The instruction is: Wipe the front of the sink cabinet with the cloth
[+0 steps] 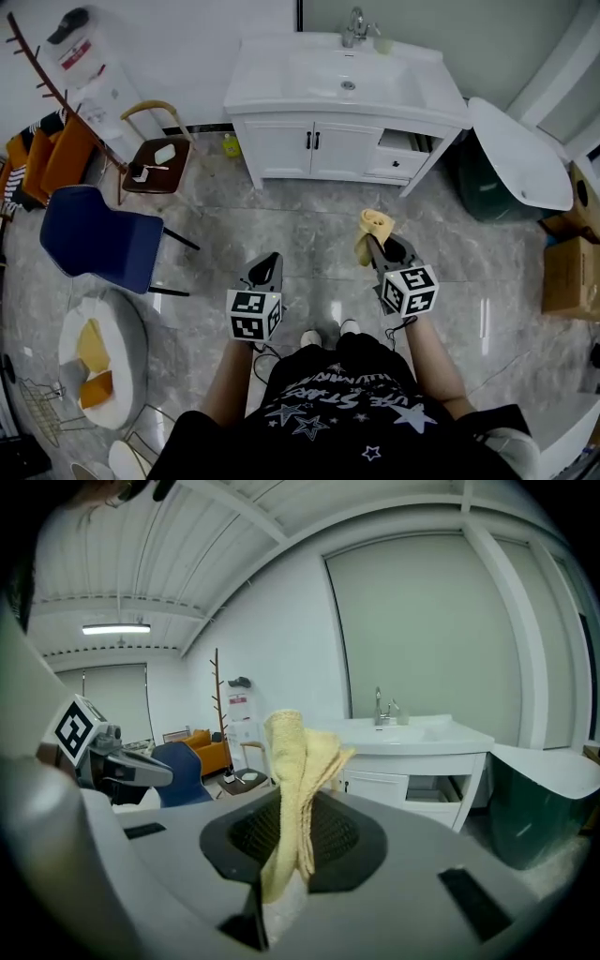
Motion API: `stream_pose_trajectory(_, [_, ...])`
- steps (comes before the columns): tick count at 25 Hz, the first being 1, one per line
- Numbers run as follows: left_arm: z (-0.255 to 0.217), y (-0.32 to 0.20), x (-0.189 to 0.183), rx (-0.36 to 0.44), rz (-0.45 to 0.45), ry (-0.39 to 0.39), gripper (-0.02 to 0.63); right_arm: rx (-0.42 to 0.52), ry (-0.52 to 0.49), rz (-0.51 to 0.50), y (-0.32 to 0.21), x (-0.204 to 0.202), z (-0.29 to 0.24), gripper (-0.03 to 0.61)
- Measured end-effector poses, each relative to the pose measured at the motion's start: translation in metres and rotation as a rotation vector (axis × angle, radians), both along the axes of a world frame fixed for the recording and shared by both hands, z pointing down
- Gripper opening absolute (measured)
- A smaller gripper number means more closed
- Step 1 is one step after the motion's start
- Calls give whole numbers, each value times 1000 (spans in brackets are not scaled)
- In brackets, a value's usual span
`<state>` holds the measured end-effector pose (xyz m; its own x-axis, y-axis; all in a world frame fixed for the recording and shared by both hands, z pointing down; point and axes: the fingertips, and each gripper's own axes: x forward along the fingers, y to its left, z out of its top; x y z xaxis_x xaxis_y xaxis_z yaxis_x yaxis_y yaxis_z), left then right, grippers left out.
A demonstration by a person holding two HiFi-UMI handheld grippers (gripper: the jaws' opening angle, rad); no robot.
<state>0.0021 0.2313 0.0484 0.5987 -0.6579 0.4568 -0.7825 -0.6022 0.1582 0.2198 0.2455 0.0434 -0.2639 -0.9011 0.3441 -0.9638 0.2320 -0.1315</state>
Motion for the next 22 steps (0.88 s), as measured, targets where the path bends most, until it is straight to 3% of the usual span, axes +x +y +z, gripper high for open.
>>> stream_pose_trajectory(5, [3,0,-18,9,-10,12,15,49,-101,24,-7,-12,-2,64])
stream_pose_trajectory(13, [8,-20,-33,1,-37,-4,15,26,-108,6,-39,-21,13,64])
stream_pose_trajectory(22, [21,-112,-29,11,-55,-70,15,-10,-142,-47,-154,-17,51,64])
